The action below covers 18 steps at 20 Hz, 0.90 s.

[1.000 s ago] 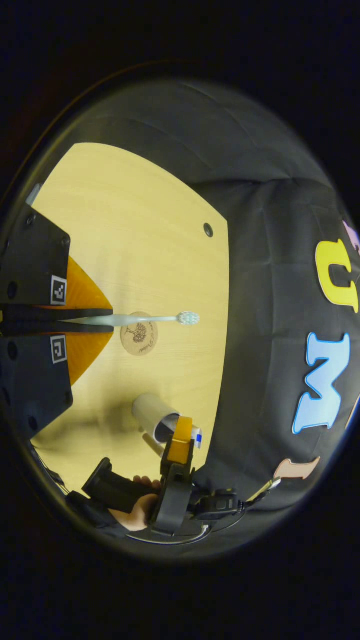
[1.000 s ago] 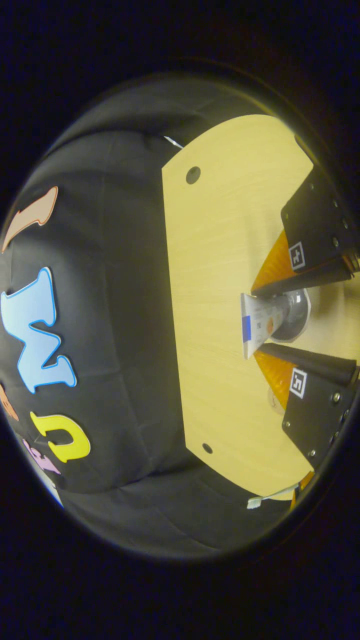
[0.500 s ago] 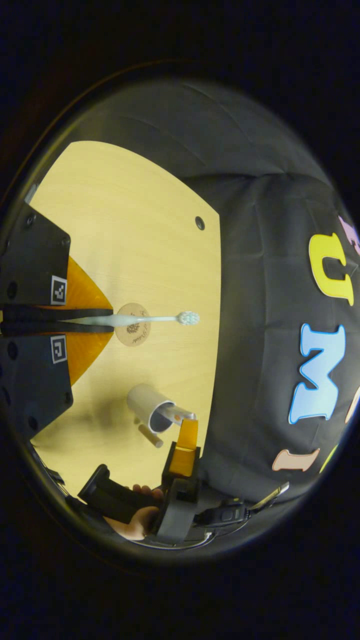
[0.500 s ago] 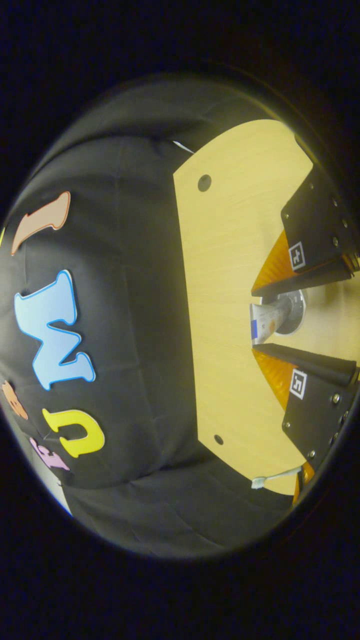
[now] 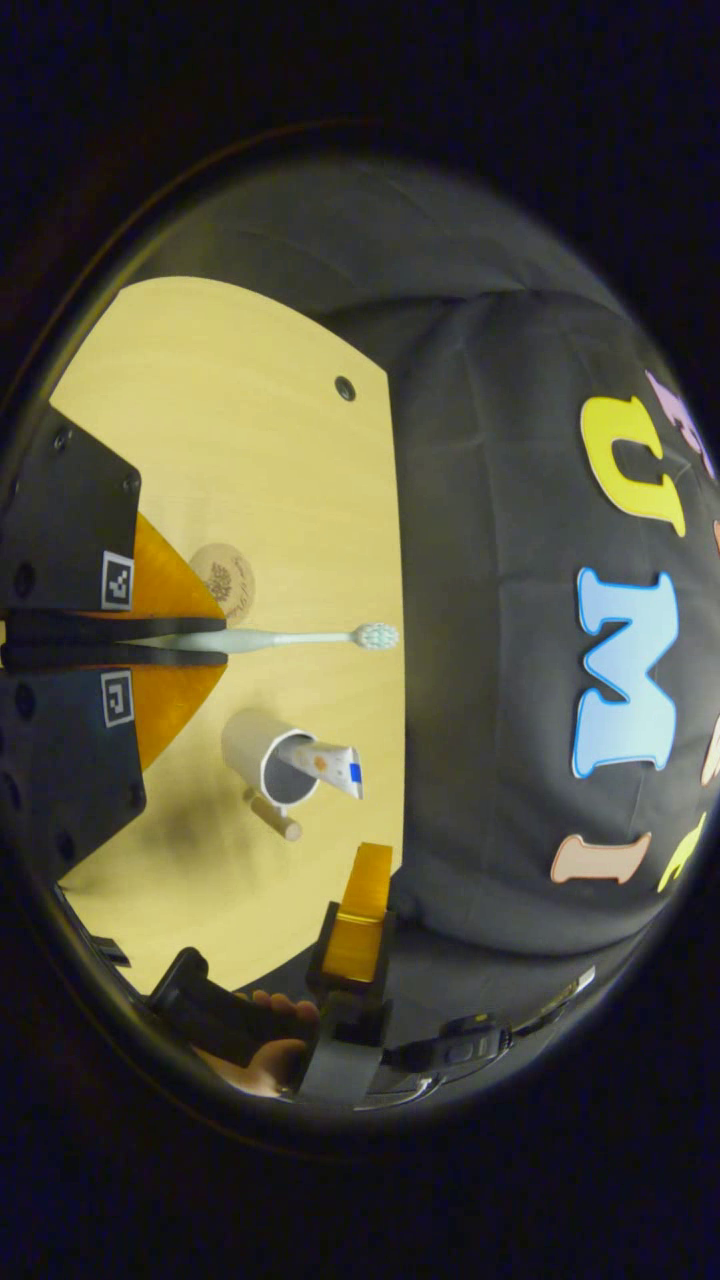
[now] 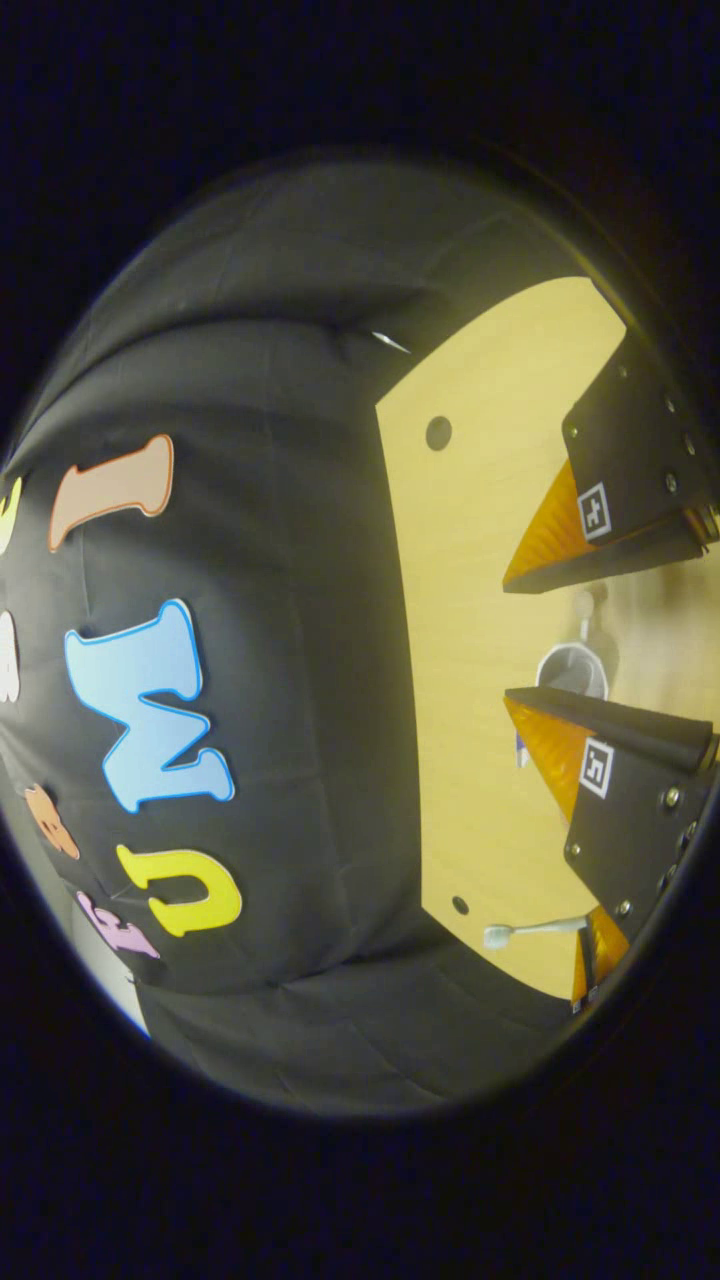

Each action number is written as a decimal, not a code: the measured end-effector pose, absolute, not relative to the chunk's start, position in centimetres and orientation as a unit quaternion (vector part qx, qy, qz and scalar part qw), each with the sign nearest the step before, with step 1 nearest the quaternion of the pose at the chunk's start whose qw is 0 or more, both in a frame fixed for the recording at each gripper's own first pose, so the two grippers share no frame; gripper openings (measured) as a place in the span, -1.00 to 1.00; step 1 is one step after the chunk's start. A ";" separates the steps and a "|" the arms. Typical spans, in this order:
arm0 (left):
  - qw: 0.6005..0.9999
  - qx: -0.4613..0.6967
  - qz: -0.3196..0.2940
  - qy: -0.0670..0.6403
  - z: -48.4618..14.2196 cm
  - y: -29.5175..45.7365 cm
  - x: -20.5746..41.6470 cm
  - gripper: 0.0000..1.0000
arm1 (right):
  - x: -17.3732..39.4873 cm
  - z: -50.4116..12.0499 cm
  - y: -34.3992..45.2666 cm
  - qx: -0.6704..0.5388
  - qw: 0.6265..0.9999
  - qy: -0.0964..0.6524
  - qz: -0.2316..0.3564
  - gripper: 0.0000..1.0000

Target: Put the toothbrush and toothpaste on the desktop into the cup, then pick up the cup and place it on the coaster on the desktop.

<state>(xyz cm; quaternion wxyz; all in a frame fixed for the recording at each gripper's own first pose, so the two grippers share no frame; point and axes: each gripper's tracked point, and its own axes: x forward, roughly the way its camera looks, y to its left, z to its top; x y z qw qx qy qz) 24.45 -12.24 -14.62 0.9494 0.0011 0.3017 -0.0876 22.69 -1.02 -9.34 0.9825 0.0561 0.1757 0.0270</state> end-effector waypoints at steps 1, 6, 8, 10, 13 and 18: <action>0.950 0.008 -0.097 0.298 -14.2 -12.8 24.9 -0.84 | 22.5 -9.3 -2.0 0.056 0.983 0.174 0.020 0.14; 0.948 0.043 -0.142 0.282 -13.5 -18.0 27.2 -0.84 | 21.4 -9.3 -6.8 0.066 0.982 0.176 -0.019 0.13; 0.946 0.054 -0.160 0.278 -13.4 -20.2 28.3 -0.84 | 21.0 -9.8 -8.7 0.071 0.980 0.181 -0.036 0.13; 0.943 0.060 -0.176 0.276 -13.8 -22.3 29.2 -0.84 | 20.5 -10.1 -10.6 0.074 0.979 0.185 -0.052 0.14; 0.938 0.071 -0.195 0.277 -14.4 -24.9 30.6 -0.85 | 19.7 -10.5 -13.3 0.079 0.976 0.190 -0.074 0.14; 0.933 0.092 -0.223 0.267 -14.7 -28.5 32.6 -0.84 | 19.0 -11.0 -17.2 0.093 0.970 0.196 -0.110 0.13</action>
